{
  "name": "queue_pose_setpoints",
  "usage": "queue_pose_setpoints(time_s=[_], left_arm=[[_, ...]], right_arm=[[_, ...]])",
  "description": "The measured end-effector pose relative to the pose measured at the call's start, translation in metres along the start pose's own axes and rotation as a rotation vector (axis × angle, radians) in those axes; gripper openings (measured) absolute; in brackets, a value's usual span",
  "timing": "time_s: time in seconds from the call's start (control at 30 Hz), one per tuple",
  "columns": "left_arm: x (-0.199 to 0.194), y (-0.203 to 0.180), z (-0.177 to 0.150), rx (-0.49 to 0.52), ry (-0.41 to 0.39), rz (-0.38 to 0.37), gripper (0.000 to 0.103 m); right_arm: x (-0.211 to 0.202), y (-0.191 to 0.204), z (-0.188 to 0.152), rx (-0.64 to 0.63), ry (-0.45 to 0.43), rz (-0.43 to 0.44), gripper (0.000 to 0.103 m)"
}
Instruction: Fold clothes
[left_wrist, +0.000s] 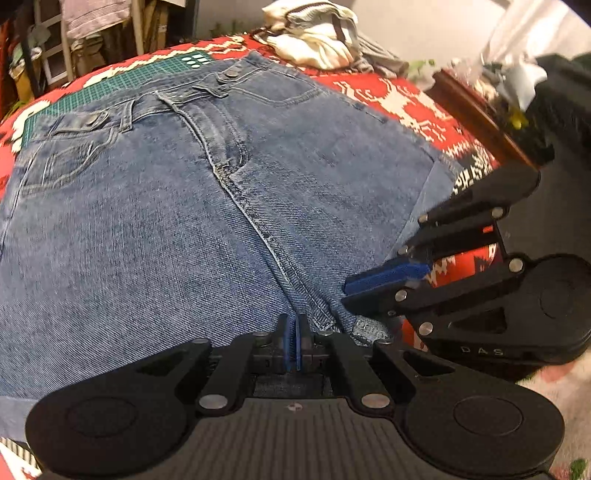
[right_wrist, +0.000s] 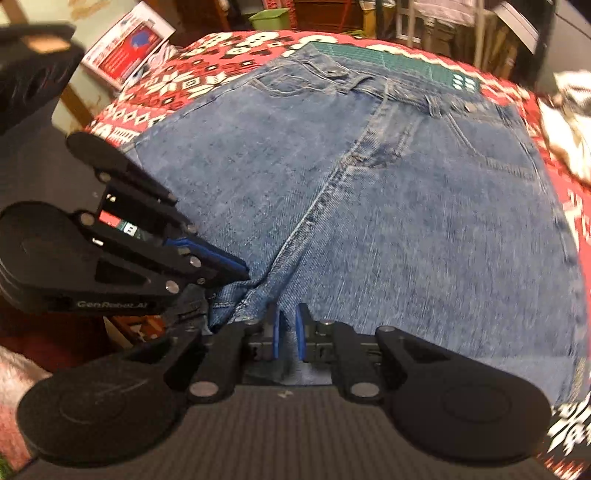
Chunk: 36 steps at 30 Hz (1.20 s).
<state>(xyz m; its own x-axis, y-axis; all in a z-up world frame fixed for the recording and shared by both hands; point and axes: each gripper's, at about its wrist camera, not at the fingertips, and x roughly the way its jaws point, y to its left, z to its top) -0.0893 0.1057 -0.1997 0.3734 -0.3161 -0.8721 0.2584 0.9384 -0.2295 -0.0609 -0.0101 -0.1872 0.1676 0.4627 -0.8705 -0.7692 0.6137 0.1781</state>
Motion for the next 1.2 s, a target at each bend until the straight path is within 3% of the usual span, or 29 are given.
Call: queue_pose_setpoints(time_s=[0.13, 0.27, 0.4, 0.57, 0.73, 0.87, 0.97, 1.2], left_arm=[[-0.010, 0.013, 0.014, -0.037, -0.050, -0.020, 0.007], [-0.011, 0.039, 0.035, -0.109, -0.165, -0.019, 0.007], [0.006, 0.057, 0.055, -0.158, -0.180, 0.021, 0.007], [0.022, 0.065, 0.051, -0.195, -0.156, 0.055, 0.007], [0.014, 0.073, 0.038, -0.250, -0.243, 0.042, 0.006], [0.009, 0.086, 0.042, -0.286, -0.299, 0.114, 0.006], [0.015, 0.107, 0.045, -0.341, -0.290, 0.130, 0.005], [0.012, 0.121, 0.042, -0.319, -0.296, 0.121, 0.003]], right_arm=[[-0.008, -0.018, 0.015, 0.046, -0.068, -0.024, 0.011], [-0.002, -0.046, 0.034, 0.132, -0.156, -0.070, 0.012], [0.016, -0.061, 0.045, 0.151, -0.187, -0.114, 0.012], [0.030, -0.062, 0.039, 0.111, -0.207, -0.140, 0.011], [0.029, -0.062, 0.037, 0.106, -0.206, -0.147, 0.011], [0.027, -0.072, 0.042, 0.140, -0.232, -0.171, 0.012], [0.030, -0.084, 0.047, 0.162, -0.227, -0.180, 0.012], [0.033, -0.101, 0.049, 0.187, -0.245, -0.180, 0.011]])
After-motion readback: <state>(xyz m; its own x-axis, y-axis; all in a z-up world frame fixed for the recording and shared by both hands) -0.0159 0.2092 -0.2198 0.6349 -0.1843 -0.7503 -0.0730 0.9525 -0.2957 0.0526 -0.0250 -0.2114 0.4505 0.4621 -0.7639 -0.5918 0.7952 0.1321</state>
